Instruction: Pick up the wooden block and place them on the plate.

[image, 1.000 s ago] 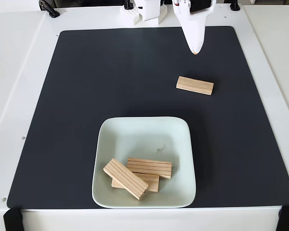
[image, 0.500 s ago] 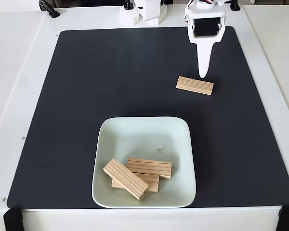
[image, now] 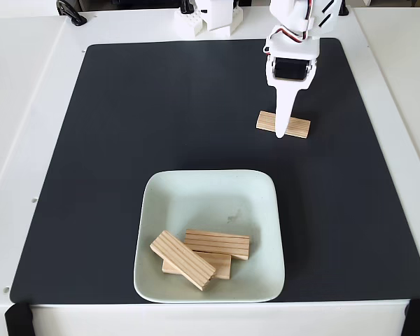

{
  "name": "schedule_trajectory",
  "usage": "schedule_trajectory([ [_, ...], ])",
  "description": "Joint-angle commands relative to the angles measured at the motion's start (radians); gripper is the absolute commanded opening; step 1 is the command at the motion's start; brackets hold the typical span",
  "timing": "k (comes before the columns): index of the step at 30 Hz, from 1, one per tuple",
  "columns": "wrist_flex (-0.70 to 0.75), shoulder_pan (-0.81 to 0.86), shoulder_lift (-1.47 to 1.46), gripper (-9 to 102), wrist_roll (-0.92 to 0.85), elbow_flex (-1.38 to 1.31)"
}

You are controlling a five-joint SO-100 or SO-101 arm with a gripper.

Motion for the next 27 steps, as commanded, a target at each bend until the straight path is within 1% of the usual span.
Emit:
schedule_trajectory([
  [1, -0.003, 0.003, 0.005, 30, 0.009, -0.035],
  [25, 0.002, 0.041, -0.067, 29, 0.011, -0.031],
  [27, 0.002, 0.041, -0.067, 27, 0.031, -0.021],
])
